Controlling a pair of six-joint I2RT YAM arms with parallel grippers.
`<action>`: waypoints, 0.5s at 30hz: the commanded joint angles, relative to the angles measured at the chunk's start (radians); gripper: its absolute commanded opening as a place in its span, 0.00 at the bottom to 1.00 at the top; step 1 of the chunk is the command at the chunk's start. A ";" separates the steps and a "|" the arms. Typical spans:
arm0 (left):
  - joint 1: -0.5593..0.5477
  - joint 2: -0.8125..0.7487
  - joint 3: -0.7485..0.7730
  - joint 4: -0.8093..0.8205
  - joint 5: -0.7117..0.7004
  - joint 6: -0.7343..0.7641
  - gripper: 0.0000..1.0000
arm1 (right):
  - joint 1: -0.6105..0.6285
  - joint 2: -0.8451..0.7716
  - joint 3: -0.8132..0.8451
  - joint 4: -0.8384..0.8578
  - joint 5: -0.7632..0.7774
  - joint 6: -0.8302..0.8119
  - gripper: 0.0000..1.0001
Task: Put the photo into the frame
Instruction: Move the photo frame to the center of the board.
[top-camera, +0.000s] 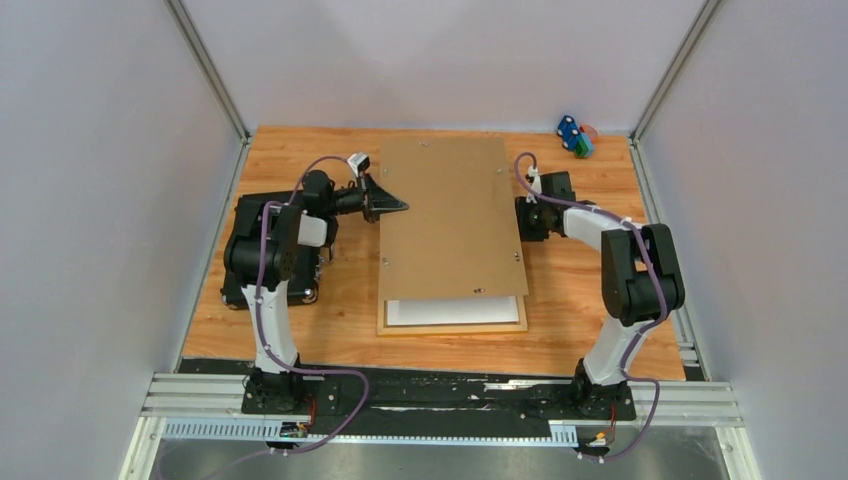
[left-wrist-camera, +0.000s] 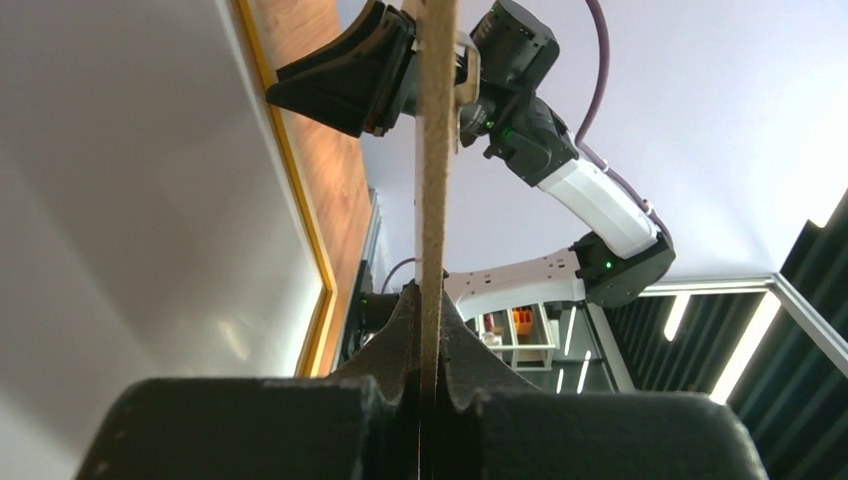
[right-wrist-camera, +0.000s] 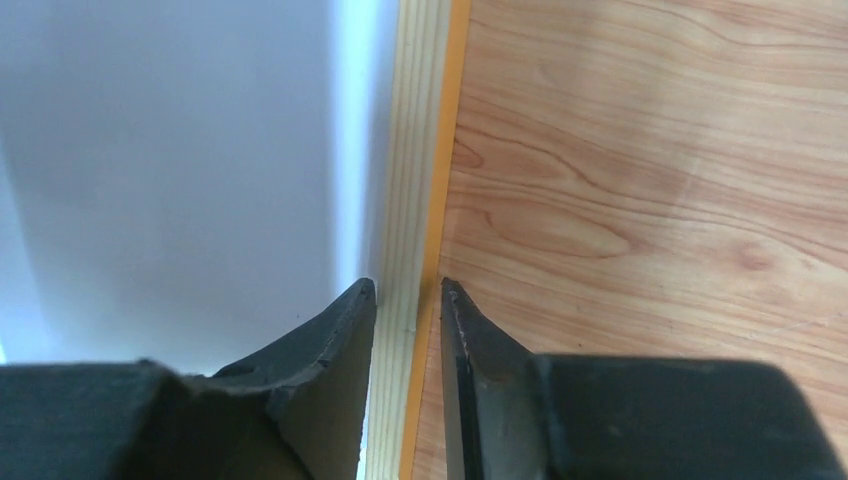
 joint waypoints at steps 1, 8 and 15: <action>0.003 -0.034 -0.016 0.014 -0.017 0.043 0.00 | -0.011 -0.061 -0.006 0.006 0.023 0.004 0.31; 0.000 -0.146 -0.020 -0.378 -0.050 0.338 0.00 | -0.020 -0.078 -0.009 0.008 0.019 0.003 0.36; -0.001 -0.213 0.009 -0.731 -0.082 0.589 0.00 | -0.030 -0.099 -0.017 0.014 0.015 0.003 0.48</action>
